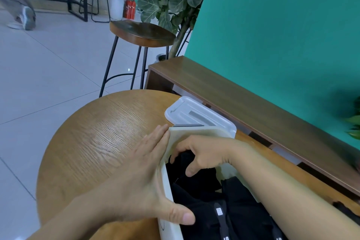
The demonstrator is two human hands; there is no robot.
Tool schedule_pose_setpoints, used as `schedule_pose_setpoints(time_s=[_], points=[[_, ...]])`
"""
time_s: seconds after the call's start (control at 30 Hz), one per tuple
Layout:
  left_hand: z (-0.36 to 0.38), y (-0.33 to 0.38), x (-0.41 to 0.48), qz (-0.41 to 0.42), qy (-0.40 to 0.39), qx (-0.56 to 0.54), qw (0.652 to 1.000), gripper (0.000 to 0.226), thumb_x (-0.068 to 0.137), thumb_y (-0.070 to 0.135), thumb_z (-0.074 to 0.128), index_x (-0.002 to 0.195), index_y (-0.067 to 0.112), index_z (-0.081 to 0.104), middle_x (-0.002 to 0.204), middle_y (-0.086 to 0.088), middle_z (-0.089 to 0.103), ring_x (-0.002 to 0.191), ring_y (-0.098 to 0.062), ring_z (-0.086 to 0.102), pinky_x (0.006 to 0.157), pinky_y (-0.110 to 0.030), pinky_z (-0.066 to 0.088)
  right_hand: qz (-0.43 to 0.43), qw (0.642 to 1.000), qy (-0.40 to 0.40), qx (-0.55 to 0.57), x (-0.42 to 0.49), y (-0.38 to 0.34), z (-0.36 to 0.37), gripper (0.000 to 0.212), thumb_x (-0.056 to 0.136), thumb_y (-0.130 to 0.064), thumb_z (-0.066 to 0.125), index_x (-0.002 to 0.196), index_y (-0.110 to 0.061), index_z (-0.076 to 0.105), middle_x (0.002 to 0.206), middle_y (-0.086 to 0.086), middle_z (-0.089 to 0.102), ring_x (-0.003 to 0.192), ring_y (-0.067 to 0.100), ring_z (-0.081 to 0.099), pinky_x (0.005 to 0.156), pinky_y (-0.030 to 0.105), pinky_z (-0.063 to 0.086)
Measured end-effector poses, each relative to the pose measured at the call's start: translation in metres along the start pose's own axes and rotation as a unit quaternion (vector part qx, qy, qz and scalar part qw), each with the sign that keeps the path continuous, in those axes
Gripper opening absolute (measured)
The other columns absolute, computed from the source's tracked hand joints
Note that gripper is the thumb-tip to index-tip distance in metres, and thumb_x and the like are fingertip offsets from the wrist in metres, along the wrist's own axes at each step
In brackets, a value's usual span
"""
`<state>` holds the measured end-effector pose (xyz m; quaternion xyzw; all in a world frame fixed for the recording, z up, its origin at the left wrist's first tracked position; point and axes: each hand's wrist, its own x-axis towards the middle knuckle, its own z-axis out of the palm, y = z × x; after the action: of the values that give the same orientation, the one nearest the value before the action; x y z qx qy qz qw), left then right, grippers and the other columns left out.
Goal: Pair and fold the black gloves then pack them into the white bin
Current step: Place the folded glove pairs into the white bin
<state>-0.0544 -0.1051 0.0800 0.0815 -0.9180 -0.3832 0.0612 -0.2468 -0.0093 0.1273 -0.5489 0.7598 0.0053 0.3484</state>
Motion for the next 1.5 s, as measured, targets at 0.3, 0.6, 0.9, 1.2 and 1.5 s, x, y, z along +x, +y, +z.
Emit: schedule_pose_setpoints(time_s=[0.3, 0.6, 0.9, 1.2, 1.5], points=[[0.0, -0.001, 0.002, 0.007, 0.003, -0.01, 1.0, 0.151, 0.034, 0.101, 0.053, 0.147, 0.039, -0.024, 0.143, 0.041, -0.036, 0.134, 0.017, -0.031, 0.12, -0.027, -0.007, -0.001, 0.994, 0.076, 0.073, -0.016, 0.006, -0.013, 0.051, 0.083, -0.008, 0.071, 0.128, -0.03, 0.062, 0.128, -0.011, 0.062, 0.119, 0.001, 0.054, 0.11, 0.038, 0.042], [-0.002, 0.004, 0.001, -0.006, -0.008, -0.007, 1.0, 0.156, 0.033, 0.101, 0.052, 0.153, 0.033, -0.021, 0.154, 0.029, -0.03, 0.139, 0.009, -0.029, 0.118, -0.026, -0.009, 0.01, 0.975, 0.193, 0.109, -0.06, -0.001, -0.009, 0.036, 0.085, -0.008, 0.074, 0.115, -0.027, 0.069, 0.114, -0.017, 0.067, 0.107, -0.007, 0.057, 0.095, 0.014, 0.042], [-0.002, 0.003, 0.002, 0.003, -0.008, 0.012, 1.0, 0.157, 0.035, 0.102, 0.05, 0.154, 0.029, -0.02, 0.157, 0.023, -0.028, 0.143, 0.004, -0.026, 0.12, -0.029, -0.007, 0.068, 0.992, 0.102, 0.021, -0.056, 0.0, 0.019, 0.049, 0.095, -0.017, 0.06, 0.141, -0.032, 0.051, 0.138, -0.016, 0.043, 0.128, 0.004, 0.041, 0.109, 0.025, 0.032], [0.0, -0.002, 0.005, 0.002, -0.013, 0.017, 1.0, 0.155, 0.034, 0.103, 0.048, 0.151, 0.032, -0.023, 0.153, 0.027, -0.034, 0.138, 0.007, -0.033, 0.117, -0.027, -0.012, 0.081, 0.996, 0.047, -0.008, -0.026, 0.006, 0.021, 0.051, 0.094, -0.017, 0.06, 0.141, -0.034, 0.05, 0.133, -0.013, 0.039, 0.126, 0.009, 0.039, 0.112, 0.029, 0.03], [0.002, -0.003, 0.004, 0.008, -0.01, 0.025, 1.0, 0.15, 0.037, 0.099, 0.051, 0.149, 0.035, -0.026, 0.149, 0.032, -0.037, 0.133, 0.013, -0.036, 0.114, -0.022, -0.015, 0.063, 0.997, 0.024, 0.041, -0.007, 0.009, 0.025, 0.053, 0.091, -0.012, 0.066, 0.139, -0.029, 0.053, 0.118, -0.021, 0.041, 0.122, 0.008, 0.038, 0.104, 0.023, 0.031]])
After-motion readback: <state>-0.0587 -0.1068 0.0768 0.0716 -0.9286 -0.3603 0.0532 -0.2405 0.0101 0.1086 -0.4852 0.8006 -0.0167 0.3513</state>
